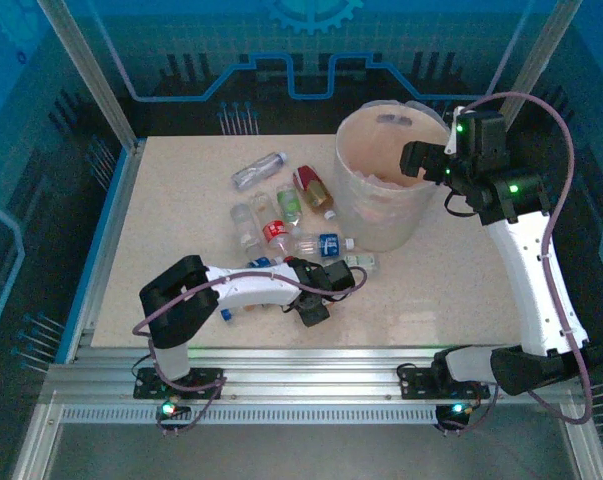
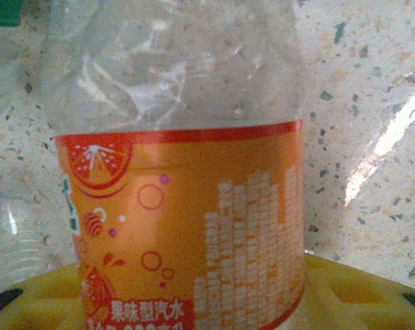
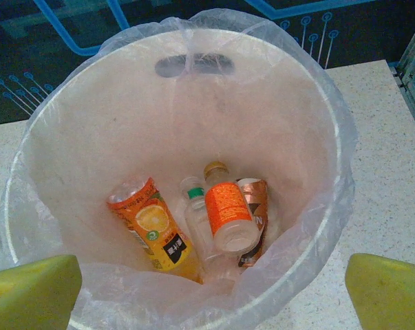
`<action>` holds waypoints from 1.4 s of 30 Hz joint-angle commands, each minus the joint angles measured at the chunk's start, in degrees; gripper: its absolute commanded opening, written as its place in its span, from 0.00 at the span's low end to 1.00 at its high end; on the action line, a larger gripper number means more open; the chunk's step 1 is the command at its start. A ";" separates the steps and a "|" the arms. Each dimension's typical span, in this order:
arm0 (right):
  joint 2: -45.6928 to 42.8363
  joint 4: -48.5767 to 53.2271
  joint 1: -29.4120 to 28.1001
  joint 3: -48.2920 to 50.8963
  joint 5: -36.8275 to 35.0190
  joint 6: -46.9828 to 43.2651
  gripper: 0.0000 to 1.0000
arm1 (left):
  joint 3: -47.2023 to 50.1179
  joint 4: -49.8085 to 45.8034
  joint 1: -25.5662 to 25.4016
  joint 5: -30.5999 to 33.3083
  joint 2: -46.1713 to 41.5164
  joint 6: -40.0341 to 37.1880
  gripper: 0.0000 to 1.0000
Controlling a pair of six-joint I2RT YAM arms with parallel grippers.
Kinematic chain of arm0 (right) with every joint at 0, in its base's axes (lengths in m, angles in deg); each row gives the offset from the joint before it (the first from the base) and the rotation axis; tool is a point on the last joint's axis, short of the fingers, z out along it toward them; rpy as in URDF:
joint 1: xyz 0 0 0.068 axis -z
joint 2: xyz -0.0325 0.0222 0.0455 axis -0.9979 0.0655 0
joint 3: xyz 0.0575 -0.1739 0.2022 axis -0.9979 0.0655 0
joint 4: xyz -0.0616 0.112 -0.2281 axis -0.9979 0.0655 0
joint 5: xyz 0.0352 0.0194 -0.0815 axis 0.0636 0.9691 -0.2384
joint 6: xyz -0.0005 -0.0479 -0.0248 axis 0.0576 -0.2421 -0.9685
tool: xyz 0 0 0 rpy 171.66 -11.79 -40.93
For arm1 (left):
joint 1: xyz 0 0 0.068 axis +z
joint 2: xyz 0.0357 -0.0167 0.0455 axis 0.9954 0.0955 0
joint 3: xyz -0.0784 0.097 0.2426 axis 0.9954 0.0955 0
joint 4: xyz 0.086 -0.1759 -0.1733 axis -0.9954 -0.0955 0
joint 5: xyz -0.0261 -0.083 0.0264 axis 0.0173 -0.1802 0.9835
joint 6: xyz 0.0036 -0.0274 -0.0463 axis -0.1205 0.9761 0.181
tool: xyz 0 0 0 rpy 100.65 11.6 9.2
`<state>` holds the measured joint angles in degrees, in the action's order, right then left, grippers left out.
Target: Put the plastic bottles in the bin
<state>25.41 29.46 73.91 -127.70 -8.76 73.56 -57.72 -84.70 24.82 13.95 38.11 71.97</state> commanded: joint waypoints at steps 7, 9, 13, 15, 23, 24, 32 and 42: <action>-1.44 -0.79 0.58 1.06 1.30 0.74 1.00 | -0.24 -1.44 -1.18 -1.69 -4.89 -0.01 0.36; -2.04 -1.06 0.58 1.52 2.10 0.74 1.00 | -0.08 -1.53 -1.53 -3.23 -7.88 -0.36 0.34; -3.19 -1.31 0.63 2.12 4.29 0.64 1.00 | 0.52 -0.88 -1.56 -5.61 -13.97 -0.64 0.33; -4.01 -1.65 0.63 2.58 6.08 0.69 1.00 | 1.14 0.57 -1.56 -6.45 -17.77 -0.72 0.33; -8.67 -7.09 0.49 7.72 19.98 1.37 1.00 | 5.26 13.78 0.10 -4.44 -30.48 0.85 0.27; -9.30 -8.40 0.48 8.61 22.35 1.62 1.00 | 5.87 16.37 1.10 -4.46 -31.71 1.80 0.26; -10.59 -17.57 -1.52 13.46 34.88 4.70 1.00 | 9.87 34.63 9.45 -8.81 -37.10 7.44 0.23; -4.22 -24.94 -7.46 12.17 40.59 7.43 0.95 | 9.36 42.11 14.15 -13.60 -35.83 9.93 0.22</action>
<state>19.14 8.39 68.44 -114.32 28.85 79.79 -48.58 -48.14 38.63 3.35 2.31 80.38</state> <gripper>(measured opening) 0.952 0.531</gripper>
